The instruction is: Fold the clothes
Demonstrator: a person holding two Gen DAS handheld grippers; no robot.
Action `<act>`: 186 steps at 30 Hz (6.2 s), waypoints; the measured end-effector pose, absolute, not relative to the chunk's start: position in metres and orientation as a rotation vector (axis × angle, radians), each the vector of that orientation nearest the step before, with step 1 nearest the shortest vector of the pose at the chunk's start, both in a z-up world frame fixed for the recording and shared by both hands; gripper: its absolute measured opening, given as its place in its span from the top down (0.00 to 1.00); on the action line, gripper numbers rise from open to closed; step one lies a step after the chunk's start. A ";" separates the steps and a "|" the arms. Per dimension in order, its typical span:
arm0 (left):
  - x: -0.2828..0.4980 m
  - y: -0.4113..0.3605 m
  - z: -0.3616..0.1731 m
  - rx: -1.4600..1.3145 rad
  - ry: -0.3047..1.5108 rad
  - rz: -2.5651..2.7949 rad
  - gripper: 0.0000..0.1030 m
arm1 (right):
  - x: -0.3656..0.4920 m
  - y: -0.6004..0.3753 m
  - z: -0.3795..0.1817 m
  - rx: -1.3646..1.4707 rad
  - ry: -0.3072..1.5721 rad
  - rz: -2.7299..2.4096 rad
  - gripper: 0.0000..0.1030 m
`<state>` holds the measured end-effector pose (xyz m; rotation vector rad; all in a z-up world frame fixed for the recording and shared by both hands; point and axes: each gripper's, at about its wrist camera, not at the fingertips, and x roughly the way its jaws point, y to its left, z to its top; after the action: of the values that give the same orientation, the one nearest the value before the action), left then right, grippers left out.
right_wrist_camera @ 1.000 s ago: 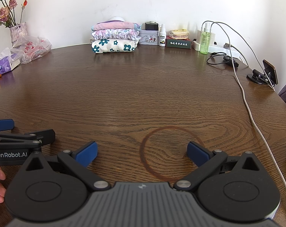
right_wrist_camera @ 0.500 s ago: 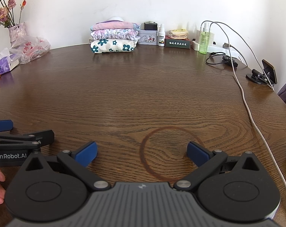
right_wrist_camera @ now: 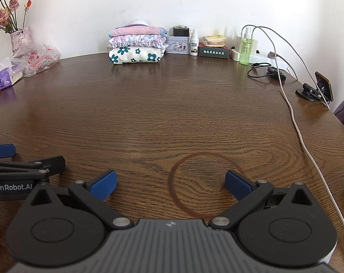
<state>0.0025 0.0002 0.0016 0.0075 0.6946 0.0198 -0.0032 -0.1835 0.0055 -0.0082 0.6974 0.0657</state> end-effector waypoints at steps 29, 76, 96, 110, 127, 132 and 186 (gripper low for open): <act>0.004 0.000 0.002 0.010 0.696 0.015 0.00 | -0.002 -0.183 0.006 -0.008 0.698 0.063 0.01; 0.362 0.057 0.093 -0.329 0.554 -0.320 0.74 | 0.375 -0.193 0.090 0.199 0.546 0.447 0.93; 0.093 0.032 0.231 -0.320 0.320 -0.390 0.74 | 0.116 -0.207 0.262 0.272 0.382 0.613 0.95; -0.063 0.041 0.061 -0.136 0.609 -0.305 0.39 | -0.044 -0.187 0.085 0.000 0.543 0.448 0.56; -0.125 0.013 0.025 0.067 0.662 -0.146 0.60 | -0.108 -0.156 0.032 -0.323 0.580 0.327 0.68; -0.113 0.033 0.028 -0.037 0.696 -0.189 0.60 | -0.115 -0.157 0.032 -0.269 0.585 0.406 0.67; -0.144 -0.002 0.047 0.105 0.594 -0.271 0.99 | -0.142 -0.035 0.020 -0.717 0.308 0.494 0.74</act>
<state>-0.1440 -0.0023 0.0472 0.1052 0.5938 -0.2708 -0.1423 -0.0346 0.0196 -0.7173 0.3085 0.4935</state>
